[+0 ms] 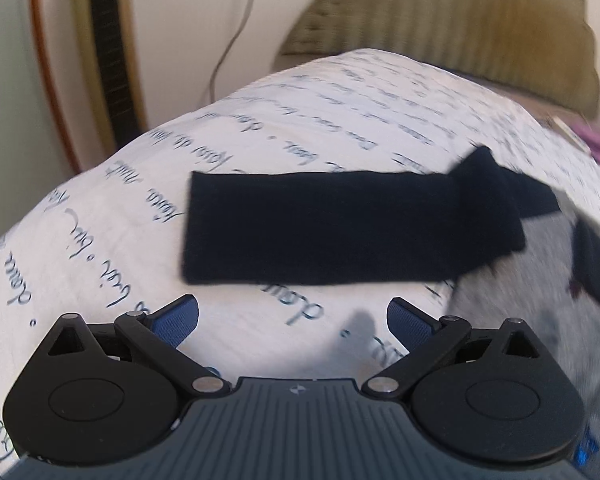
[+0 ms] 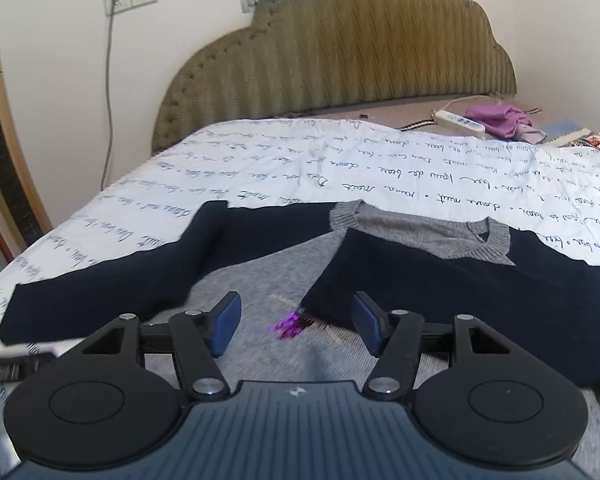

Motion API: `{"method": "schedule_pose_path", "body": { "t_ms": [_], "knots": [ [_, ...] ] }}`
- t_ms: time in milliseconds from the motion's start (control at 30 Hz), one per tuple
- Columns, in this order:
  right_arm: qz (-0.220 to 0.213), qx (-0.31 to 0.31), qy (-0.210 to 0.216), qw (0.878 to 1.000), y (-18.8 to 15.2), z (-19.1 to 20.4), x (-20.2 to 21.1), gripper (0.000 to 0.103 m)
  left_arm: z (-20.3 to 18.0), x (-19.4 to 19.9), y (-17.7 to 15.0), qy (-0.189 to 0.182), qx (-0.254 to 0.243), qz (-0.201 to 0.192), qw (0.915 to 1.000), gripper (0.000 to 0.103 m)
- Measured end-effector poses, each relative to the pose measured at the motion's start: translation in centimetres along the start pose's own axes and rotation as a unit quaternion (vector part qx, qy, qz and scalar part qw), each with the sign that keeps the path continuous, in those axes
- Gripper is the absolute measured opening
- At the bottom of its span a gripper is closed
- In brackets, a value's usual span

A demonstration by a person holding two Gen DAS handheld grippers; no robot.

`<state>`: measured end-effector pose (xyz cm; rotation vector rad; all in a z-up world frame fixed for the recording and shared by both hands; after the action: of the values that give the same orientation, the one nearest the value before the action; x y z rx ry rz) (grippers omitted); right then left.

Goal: Fold small clothes
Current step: 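Lift the navy sleeve and lay it across the sweater body, release, then grasp the cuff of the other navy sleeve with the left tool, then fold the held sleeve across the sweater body and release it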

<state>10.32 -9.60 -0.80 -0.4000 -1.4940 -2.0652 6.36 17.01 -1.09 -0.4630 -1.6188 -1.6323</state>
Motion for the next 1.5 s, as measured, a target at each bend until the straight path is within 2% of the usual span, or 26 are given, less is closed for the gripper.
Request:
{"method": "schedule_pose_path", "body": {
  "t_ms": [233, 400, 500, 600, 667, 800, 933, 1033, 1100, 1133, 1200, 1233, 1300, 1500],
  "knots": [
    [0.02, 0.001, 0.01, 1.0, -1.8, 0.1, 1.4, 0.061, 1.5, -0.9, 0.0, -0.012, 0.057, 0.026, 0.9979, 0.101],
    [0.028, -0.005, 0.011, 1.0, -2.4, -0.4, 1.9, 0.061, 1.3, -1.2, 0.2, -0.004, 0.062, 0.028, 0.9977, 0.101],
    [0.025, -0.007, 0.01, 1.0, -2.6, -0.7, 2.2, 0.068, 1.5, -1.6, 0.3, -0.006, 0.08, 0.029, 0.9963, 0.102],
    [0.023, -0.01, 0.009, 1.0, -2.6, -0.9, 2.5, 0.069, 2.2, -2.1, 0.3, -0.017, 0.113, 0.026, 0.9932, 0.102],
    [0.023, -0.012, 0.01, 1.0, -2.6, -1.0, 2.6, 0.069, 3.0, -2.3, 0.3, -0.026, 0.145, 0.015, 0.989, 0.102],
    [0.024, -0.013, 0.008, 1.0, -2.8, -1.1, 2.7, 0.069, 5.1, -2.8, 0.2, -0.044, 0.223, -0.017, 0.9737, 0.102],
    [0.024, -0.014, 0.007, 1.0, -2.8, -1.1, 2.7, 0.069, 6.7, -3.4, 0.6, -0.043, 0.266, -0.04, 0.9621, 0.1],
    [0.022, -0.012, 0.005, 1.0, -2.9, -1.1, 2.8, 0.07, 7.7, -3.8, 1.1, -0.031, 0.283, -0.048, 0.9575, 0.085],
    [0.022, -0.013, 0.004, 1.0, -2.9, -1.2, 2.9, 0.072, 8.2, -3.9, 1.2, -0.026, 0.29, -0.048, 0.9554, 0.061],
    [0.022, -0.013, 0.004, 1.0, -3.0, -1.2, 2.9, 0.074, 8.5, -4.0, 1.2, -0.026, 0.296, -0.047, 0.9538, 0.053],
    [0.022, -0.014, 0.003, 1.0, -3.1, -1.3, 2.9, 0.075, 9.1, -4.3, 1.1, -0.031, 0.308, -0.041, 0.9499, 0.027],
    [0.023, -0.015, 0.003, 1.0, -3.1, -1.3, 2.9, 0.075, 9.4, -4.5, 1.0, -0.034, 0.313, -0.038, 0.9484, 0.023],
    [0.025, -0.016, 0.004, 1.0, -3.2, -1.5, 2.9, 0.075, 10.0, -4.7, 0.9, -0.042, 0.313, -0.037, 0.948, 0.006],
    [0.029, -0.02, 0.003, 0.999, -3.3, -1.9, 2.9, 0.075, 9.6, -3.6, 1.3, -0.046, 0.263, -0.059, 0.9619, 0.002]
  ]
}}
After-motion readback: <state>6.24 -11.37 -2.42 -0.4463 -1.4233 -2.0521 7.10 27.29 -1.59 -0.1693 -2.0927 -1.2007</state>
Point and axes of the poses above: each gripper's, at about its wrist camera, not at the fingertips, and x roughly against the way its jaws point, z to its left, y to its top, the point moved 1 cm from there along -x, roughly the way its jaws point, and after that the axes turned 14 degrees about -x, right-handed, at the moved point
